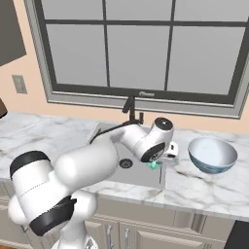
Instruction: Pick the mug and place it in the sink. Pick the bowl and place it in the open cabinet and then close the cabinet.
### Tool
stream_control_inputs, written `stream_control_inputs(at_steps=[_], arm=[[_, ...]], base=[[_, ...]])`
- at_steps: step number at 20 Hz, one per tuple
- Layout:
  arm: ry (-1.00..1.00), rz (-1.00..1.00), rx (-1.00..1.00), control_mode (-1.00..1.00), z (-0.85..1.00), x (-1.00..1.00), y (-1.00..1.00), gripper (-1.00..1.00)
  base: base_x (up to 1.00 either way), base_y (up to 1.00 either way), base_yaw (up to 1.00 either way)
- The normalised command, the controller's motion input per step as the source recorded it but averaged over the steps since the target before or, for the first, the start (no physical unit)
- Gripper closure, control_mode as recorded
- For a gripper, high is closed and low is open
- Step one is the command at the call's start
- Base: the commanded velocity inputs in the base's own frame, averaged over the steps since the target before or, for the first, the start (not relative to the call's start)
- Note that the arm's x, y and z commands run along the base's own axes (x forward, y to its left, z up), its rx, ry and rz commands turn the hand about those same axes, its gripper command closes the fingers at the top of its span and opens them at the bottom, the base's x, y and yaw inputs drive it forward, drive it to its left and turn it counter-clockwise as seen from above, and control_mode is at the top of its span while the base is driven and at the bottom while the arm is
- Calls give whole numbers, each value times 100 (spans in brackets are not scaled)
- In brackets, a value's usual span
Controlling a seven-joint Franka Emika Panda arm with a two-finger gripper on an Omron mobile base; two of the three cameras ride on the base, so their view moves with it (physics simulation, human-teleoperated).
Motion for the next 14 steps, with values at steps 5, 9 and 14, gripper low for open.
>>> stream_control_inputs(at_steps=[5,9,14], arm=[[-24,53,-2,-100,1,17,44,100],[-13,42,0,-100,1,50,40,100],[2,27,-7,-100,9,43,33,100]], base=[[0,0,0],[0,0,0],[0,0,0]])
